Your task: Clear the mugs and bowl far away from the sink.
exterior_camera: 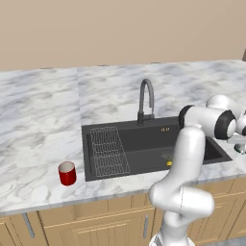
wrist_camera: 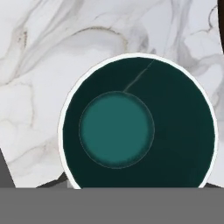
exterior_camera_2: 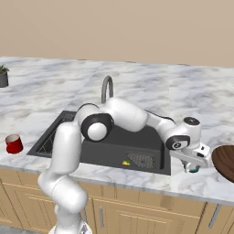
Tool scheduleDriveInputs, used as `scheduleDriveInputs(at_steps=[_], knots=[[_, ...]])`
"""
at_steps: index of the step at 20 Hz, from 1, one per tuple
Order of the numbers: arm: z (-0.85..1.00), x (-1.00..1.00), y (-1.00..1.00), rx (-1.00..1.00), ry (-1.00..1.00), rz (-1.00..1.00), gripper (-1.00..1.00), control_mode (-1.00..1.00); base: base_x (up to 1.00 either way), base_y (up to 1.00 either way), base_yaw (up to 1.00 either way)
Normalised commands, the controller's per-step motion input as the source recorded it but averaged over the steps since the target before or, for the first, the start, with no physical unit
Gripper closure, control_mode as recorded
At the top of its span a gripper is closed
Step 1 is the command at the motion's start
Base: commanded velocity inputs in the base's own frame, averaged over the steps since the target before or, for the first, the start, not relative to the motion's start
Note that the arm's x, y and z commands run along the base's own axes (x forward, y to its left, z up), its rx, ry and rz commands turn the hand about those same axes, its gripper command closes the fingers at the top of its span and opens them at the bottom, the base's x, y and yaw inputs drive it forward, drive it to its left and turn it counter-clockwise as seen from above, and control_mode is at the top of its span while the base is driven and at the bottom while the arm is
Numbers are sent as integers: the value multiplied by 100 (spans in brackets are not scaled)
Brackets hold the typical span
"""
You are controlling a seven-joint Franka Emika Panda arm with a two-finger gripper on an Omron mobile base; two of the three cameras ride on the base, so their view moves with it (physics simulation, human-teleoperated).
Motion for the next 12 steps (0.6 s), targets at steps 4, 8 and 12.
scheduleDriveInputs(at_steps=[4, 8, 12], knots=[[-35, 0, 0, 3, 0, 0, 100, -100, 0, 0, 0], [-71, -15, 27, 1, 0, 0, 100, -100, 0, 0, 0], [-100, -7, 42, 2, 2, 3, 100, -100, 0, 0, 0]])
